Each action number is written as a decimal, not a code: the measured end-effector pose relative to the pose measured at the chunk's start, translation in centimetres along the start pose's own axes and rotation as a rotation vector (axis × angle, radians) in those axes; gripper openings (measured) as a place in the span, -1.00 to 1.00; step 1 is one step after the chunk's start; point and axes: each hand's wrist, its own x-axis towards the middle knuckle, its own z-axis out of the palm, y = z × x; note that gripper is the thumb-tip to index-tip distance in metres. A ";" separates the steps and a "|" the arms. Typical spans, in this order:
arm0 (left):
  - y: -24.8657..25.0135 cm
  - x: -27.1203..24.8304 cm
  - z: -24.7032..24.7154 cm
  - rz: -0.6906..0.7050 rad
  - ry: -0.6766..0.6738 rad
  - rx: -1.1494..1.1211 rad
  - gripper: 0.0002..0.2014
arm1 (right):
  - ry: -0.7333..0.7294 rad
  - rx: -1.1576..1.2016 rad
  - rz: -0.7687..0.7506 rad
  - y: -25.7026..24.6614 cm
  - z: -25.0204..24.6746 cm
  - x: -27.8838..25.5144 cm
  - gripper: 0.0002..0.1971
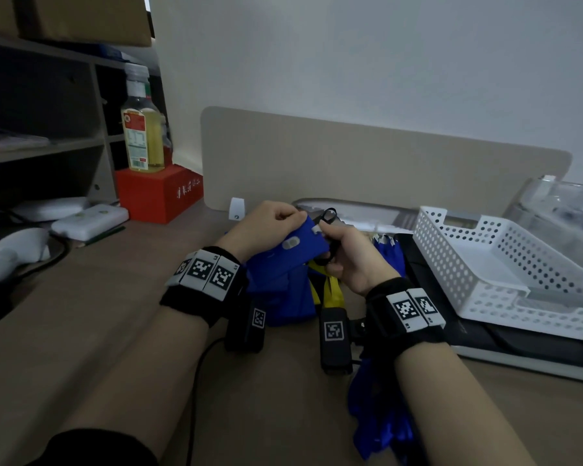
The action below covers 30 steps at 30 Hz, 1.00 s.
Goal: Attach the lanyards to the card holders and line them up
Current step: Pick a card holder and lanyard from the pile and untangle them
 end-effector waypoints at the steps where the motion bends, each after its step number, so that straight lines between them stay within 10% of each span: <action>1: 0.1 -0.1 0.1 -0.004 0.001 -0.023 -0.65 | -0.018 0.010 0.014 0.0 0.2 -0.1 -0.84; 23: 0.5 -0.2 -1.1 0.360 0.074 0.751 -0.69 | 0.029 -0.260 0.007 0.0 0.1 -0.2 -0.77; 30: 1.1 -0.4 -1.0 0.483 0.137 0.965 -0.62 | 0.129 -0.034 0.070 0.2 -0.2 0.4 -0.80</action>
